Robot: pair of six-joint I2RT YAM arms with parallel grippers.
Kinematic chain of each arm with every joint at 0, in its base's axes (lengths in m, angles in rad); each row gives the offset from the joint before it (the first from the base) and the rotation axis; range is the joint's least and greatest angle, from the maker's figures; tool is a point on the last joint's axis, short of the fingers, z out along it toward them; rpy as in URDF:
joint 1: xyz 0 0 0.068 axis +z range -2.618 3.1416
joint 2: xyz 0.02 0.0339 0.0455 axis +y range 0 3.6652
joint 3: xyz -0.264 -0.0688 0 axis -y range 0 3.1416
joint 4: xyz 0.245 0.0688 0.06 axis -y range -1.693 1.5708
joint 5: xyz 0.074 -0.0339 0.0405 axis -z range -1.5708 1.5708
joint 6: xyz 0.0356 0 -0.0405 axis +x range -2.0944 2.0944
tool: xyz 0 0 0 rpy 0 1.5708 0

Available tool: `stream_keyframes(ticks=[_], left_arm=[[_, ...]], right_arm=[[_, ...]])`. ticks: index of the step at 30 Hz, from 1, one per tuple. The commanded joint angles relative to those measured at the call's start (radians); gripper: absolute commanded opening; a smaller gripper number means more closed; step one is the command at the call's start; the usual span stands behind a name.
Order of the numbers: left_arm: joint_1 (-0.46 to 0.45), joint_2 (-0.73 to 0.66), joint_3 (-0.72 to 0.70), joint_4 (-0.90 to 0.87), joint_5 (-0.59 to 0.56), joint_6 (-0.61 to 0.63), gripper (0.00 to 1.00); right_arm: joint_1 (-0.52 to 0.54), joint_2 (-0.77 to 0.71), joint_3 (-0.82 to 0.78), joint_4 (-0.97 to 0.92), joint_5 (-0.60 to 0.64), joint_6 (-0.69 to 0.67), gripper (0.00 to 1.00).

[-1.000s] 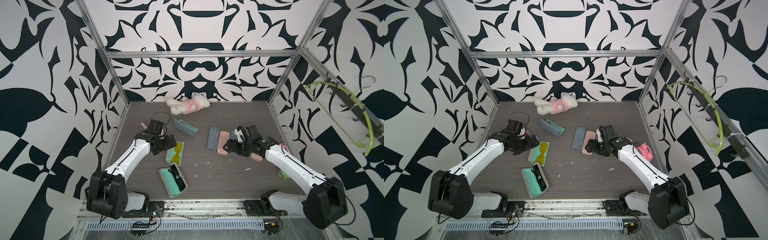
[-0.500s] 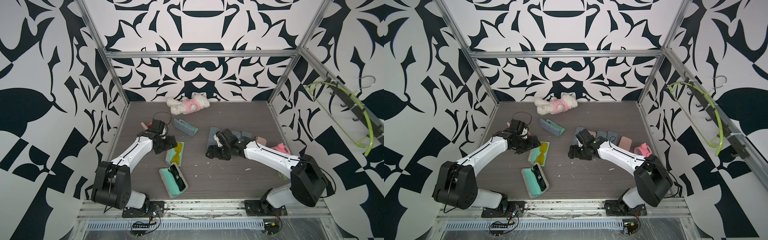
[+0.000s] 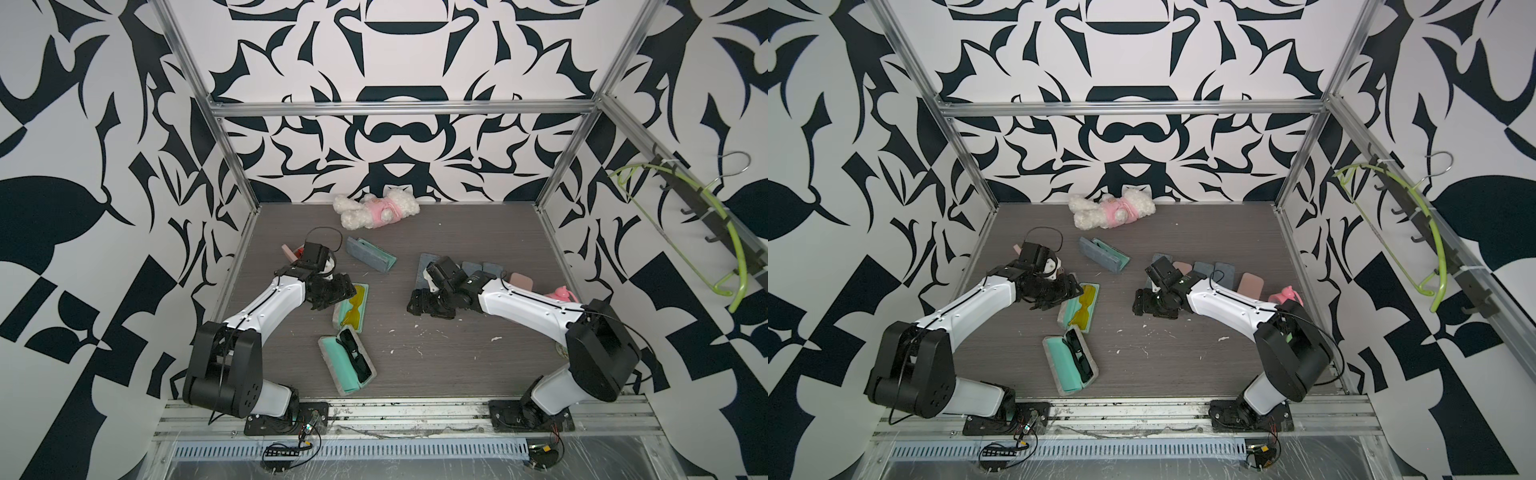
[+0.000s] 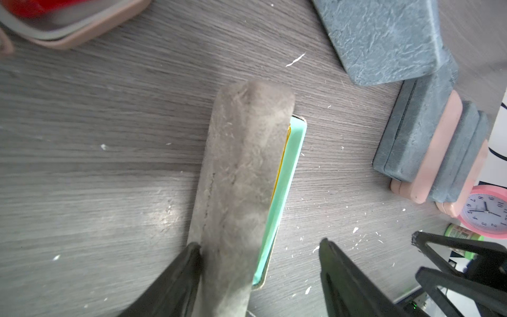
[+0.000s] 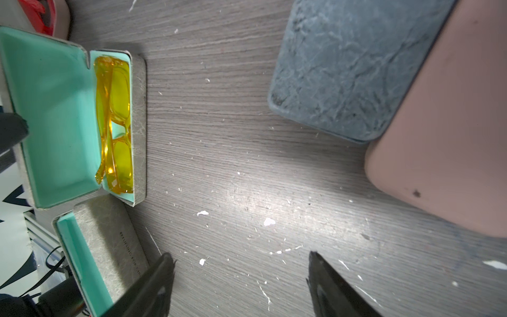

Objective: Close the glasses case
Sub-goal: Adjust the glasses case at the center of the board.

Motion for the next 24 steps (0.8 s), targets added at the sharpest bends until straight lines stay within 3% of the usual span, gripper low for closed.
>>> stream_keyframes(ticks=[1, 11, 24], left_arm=[[-0.006, 0.012, -0.019, 0.021, 0.070, -0.019, 0.69], [-0.042, 0.018, -0.014, 0.045, 0.117, -0.073, 0.63], [-0.094, 0.037, 0.010, 0.056, 0.121, -0.117, 0.62]], right_arm=[[0.013, 0.007, 0.044, 0.029, -0.002, 0.019, 0.78], [0.066, 0.111, 0.097, 0.082, -0.037, 0.069, 0.67], [0.125, 0.223, 0.169, 0.093, -0.061, 0.119, 0.49]])
